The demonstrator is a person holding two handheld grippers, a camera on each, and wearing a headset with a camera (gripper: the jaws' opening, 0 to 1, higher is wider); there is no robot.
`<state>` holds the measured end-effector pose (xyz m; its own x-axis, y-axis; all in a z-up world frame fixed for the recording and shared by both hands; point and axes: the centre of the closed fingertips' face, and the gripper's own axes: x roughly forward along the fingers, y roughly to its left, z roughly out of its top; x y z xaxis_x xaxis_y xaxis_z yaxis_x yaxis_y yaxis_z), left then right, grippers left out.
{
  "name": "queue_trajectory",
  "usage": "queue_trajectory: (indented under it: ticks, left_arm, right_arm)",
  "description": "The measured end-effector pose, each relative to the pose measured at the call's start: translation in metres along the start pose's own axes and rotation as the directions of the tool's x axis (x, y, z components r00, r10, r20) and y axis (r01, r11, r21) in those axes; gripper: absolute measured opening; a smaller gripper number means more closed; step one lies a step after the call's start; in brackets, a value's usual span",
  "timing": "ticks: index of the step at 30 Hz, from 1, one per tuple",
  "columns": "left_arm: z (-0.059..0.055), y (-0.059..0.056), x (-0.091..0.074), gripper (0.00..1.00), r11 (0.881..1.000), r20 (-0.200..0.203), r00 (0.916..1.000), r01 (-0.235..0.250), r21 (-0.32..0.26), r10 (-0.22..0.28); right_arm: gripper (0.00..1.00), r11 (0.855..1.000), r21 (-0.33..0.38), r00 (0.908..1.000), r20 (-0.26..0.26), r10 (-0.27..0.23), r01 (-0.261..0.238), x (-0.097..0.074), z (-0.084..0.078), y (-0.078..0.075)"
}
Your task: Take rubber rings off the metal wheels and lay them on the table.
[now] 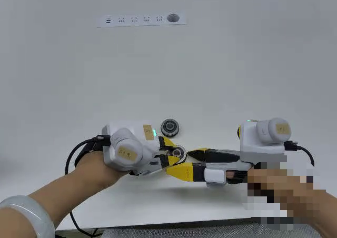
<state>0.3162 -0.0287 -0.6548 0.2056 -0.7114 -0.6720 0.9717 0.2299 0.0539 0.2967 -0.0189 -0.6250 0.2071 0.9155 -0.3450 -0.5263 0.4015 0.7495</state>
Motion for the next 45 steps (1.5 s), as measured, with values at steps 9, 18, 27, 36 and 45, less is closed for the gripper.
queue_trajectory:
  ticks: [9, 18, 27, 36, 45]
  left_arm:
    - [-0.0003, 0.0003, 0.0004, 0.13, 1.000, 0.002, 1.0000, 0.000, -0.004, 0.001]
    - [-0.0014, 0.0007, 0.0010, 0.13, 1.000, 0.005, 1.0000, -0.001, -0.006, 0.001]
    - [-0.0008, 0.0005, 0.0010, 0.13, 1.000, 0.008, 1.0000, 0.002, -0.006, -0.001]
    - [-0.0006, 0.0003, 0.0007, 0.13, 1.000, 0.009, 1.0000, 0.002, -0.006, -0.001]
    - [-0.0007, 0.0003, 0.0004, 0.13, 1.000, 0.009, 1.0000, 0.001, -0.006, -0.001]
  right_arm:
    - [0.72, 1.000, 0.010, 0.9999, -0.012, 0.005, -0.004, 0.0050, -0.0009, -0.0008]
    - [0.72, 1.000, 0.012, 0.9999, -0.005, 0.011, -0.011, 0.0018, 0.0006, 0.0026]
    - [0.70, 0.998, 0.060, 0.9994, -0.022, 0.028, -0.027, 0.0015, -0.0013, 0.0015]
    - [0.70, 0.995, 0.090, 0.9991, -0.022, 0.038, -0.036, -0.0014, 0.0005, 0.0029]
    - [0.63, 0.994, 0.105, 0.9992, -0.030, 0.025, -0.021, 0.0013, -0.0004, -0.0039]
